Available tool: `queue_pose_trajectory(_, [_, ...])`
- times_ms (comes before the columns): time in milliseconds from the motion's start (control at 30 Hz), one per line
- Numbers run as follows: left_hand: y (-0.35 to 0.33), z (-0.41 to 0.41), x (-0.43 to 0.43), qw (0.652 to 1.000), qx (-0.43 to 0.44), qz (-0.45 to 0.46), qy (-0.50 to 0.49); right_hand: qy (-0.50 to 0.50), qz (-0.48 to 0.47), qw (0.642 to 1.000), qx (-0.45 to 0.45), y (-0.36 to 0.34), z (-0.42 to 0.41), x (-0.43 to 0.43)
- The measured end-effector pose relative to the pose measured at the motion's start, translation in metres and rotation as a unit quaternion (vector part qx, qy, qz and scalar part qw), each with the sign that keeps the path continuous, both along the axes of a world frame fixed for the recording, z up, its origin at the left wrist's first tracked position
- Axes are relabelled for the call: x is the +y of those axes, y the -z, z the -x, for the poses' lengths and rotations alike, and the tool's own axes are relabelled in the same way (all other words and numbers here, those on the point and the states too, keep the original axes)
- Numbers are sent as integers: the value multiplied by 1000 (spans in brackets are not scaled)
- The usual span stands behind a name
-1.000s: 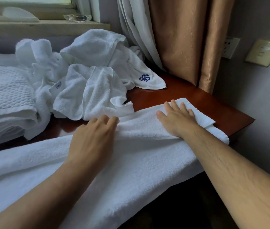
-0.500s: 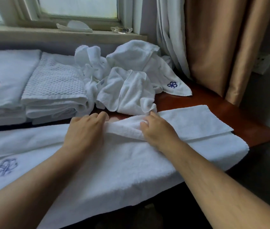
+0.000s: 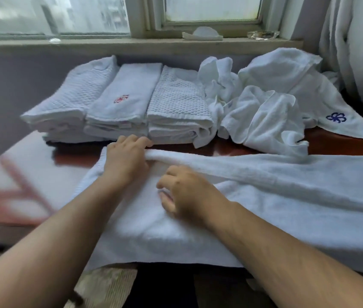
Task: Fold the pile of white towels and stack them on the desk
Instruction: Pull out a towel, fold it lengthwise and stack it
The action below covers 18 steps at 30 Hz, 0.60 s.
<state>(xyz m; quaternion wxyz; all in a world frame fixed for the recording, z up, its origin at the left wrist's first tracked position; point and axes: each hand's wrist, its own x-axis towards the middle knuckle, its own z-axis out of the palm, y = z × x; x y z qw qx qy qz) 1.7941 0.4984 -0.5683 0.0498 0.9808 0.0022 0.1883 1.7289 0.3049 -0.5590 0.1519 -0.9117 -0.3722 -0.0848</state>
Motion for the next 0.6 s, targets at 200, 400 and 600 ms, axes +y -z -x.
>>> queue_pose_trajectory(200, [-16,16,42,997,-68,41,-14,27,82,992,89,14,-2,23])
queue_pose_trajectory(400, [-59,50,50,975,-186,88,82,65,107,978,169,12,-18,26])
queue_pose_trajectory(600, [-18,93,75,984,-77,69,143,106,113,951,269,9,-6,27])
